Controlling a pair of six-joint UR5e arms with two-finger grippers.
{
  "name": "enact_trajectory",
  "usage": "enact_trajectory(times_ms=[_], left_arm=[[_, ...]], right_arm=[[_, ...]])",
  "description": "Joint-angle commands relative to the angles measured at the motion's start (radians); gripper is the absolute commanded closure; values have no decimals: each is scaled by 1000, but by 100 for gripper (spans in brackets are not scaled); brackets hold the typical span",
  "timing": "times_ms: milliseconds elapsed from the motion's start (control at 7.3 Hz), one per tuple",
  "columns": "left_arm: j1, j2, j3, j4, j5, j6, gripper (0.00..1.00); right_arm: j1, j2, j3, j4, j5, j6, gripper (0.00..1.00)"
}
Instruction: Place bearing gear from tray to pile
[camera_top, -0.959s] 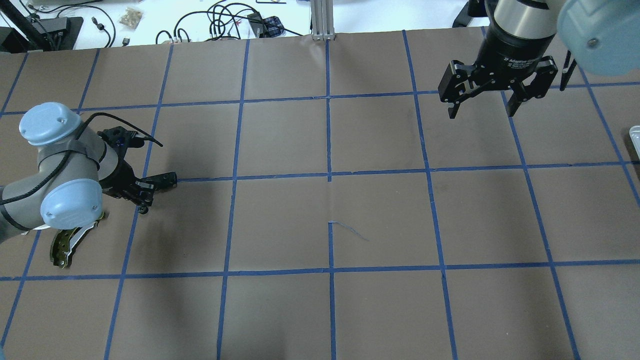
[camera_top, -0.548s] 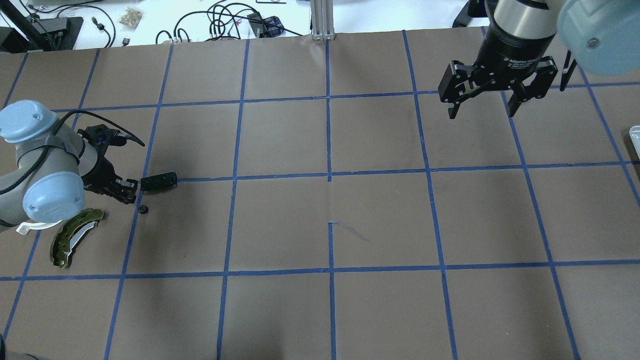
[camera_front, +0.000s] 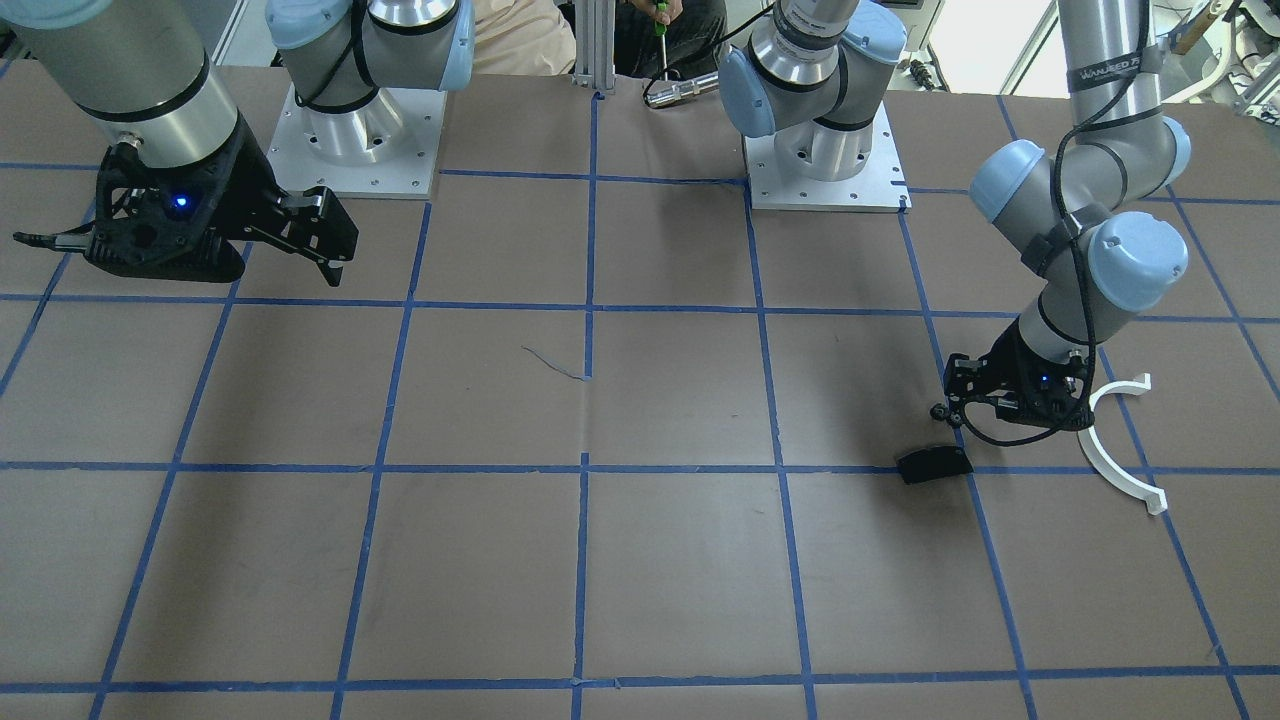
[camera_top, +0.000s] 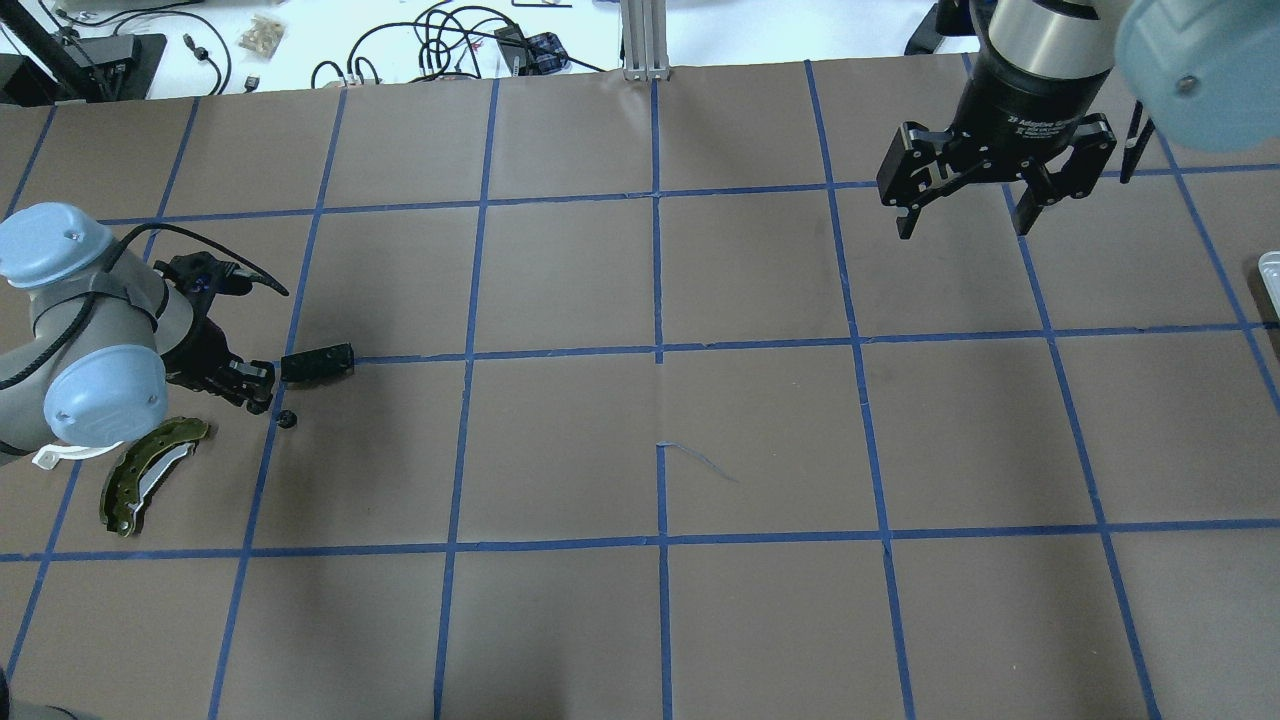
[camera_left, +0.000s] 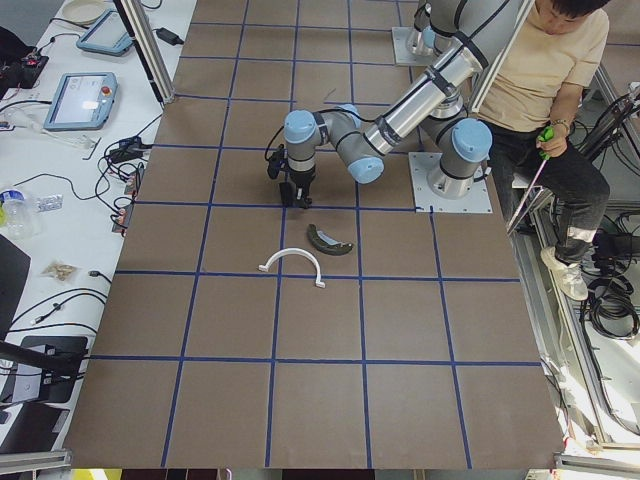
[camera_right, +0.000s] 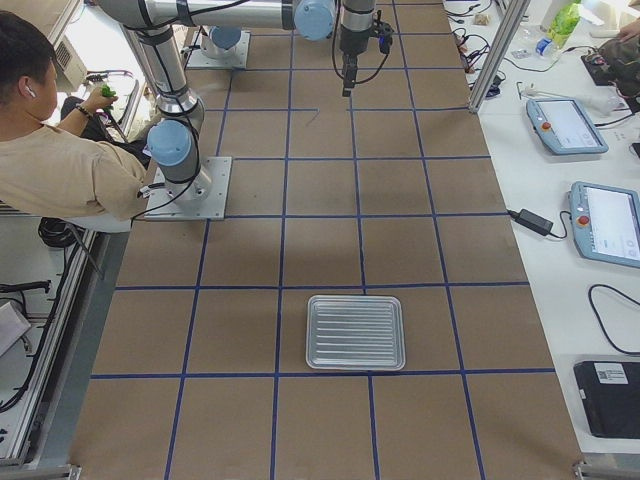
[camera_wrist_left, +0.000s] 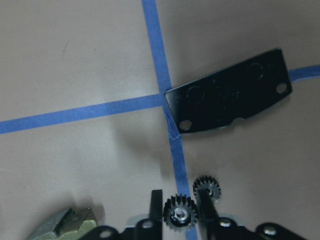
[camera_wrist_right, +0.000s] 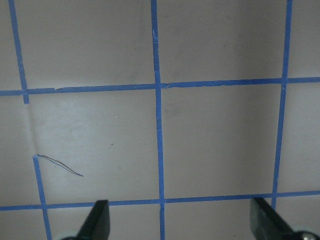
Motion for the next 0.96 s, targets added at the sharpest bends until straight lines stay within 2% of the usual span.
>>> enact_trajectory(times_ms=[0,274,411,822], left_arm=[[-1,6,3,-7,23,-1,0],[-27,49,22,-41,24,-15,0],[-76,75,76,-150,25,-55,0],[-285,142,373,-630,22,-353,0]], right_arm=[[1,1,1,-1,2,-1,0],[1,0,1,1,0,1,0],[1,0,0,-2,2,1,0],[3,-2,0,-1,0,1,0]])
